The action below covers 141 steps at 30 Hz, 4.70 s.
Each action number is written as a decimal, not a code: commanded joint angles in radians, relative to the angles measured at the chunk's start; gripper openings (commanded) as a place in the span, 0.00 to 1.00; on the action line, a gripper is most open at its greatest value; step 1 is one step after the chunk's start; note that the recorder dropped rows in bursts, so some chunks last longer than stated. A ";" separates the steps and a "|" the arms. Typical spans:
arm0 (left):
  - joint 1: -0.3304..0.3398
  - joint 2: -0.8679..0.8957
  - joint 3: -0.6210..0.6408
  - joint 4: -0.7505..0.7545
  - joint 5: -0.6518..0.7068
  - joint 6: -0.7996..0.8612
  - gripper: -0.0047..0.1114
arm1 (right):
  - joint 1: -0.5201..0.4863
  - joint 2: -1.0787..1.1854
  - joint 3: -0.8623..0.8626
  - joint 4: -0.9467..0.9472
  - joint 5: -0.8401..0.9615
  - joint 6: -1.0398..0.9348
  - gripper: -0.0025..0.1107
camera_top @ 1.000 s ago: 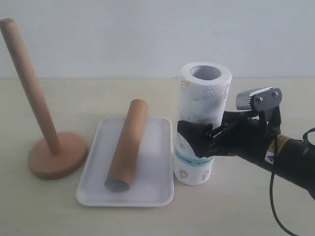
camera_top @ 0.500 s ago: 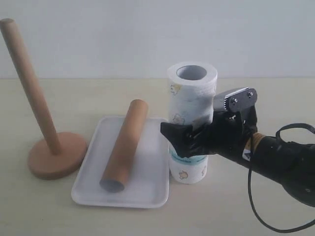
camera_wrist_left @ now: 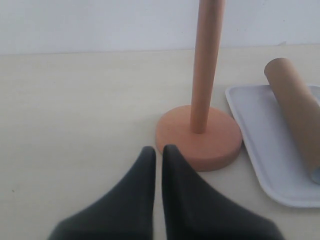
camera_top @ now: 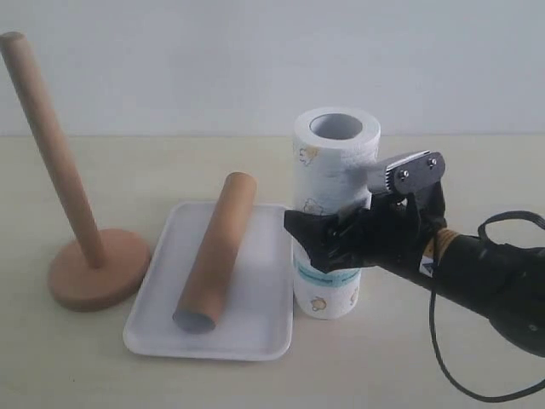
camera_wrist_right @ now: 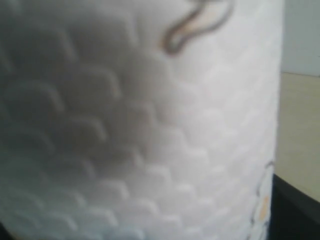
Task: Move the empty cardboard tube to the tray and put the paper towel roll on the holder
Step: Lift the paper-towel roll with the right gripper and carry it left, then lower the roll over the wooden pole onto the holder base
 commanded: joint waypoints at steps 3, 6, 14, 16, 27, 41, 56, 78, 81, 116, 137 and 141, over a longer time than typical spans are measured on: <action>0.002 -0.003 0.000 -0.003 -0.010 0.005 0.08 | 0.000 -0.134 -0.001 0.001 0.109 -0.010 0.02; 0.002 -0.003 0.000 -0.003 -0.010 0.005 0.08 | 0.000 -0.234 -0.001 -0.001 0.175 -0.010 0.02; 0.002 -0.003 0.000 -0.003 -0.010 0.005 0.08 | 0.000 -0.482 -0.001 -0.001 0.314 0.001 0.02; 0.002 -0.003 0.000 -0.003 -0.010 0.005 0.08 | 0.000 -0.537 -0.001 -0.001 0.347 0.003 0.02; 0.002 -0.003 0.000 -0.003 -0.012 0.005 0.08 | 0.000 -0.713 -0.001 -0.004 0.461 0.045 0.02; 0.002 -0.003 0.000 -0.003 -0.012 0.005 0.08 | 0.000 -0.761 -0.006 -0.056 0.371 0.126 0.02; 0.002 -0.003 0.000 -0.003 -0.012 0.005 0.08 | 0.064 -0.755 -0.391 -0.514 0.368 0.674 0.02; 0.002 -0.003 0.000 -0.003 -0.012 0.005 0.08 | 0.388 -0.018 -1.277 -0.490 0.593 0.652 0.02; 0.002 -0.003 0.000 -0.003 -0.012 0.005 0.08 | 0.388 0.057 -1.351 -0.502 0.591 0.700 0.02; 0.002 -0.003 0.000 -0.003 -0.012 0.005 0.08 | 0.409 0.208 -1.395 -0.915 0.573 1.124 0.02; 0.002 -0.003 0.000 -0.003 -0.012 0.005 0.08 | 0.429 0.442 -1.395 -0.902 0.540 1.041 0.02; 0.002 -0.003 0.000 -0.003 -0.012 0.005 0.08 | 0.429 0.469 -1.395 -0.907 0.547 1.041 0.02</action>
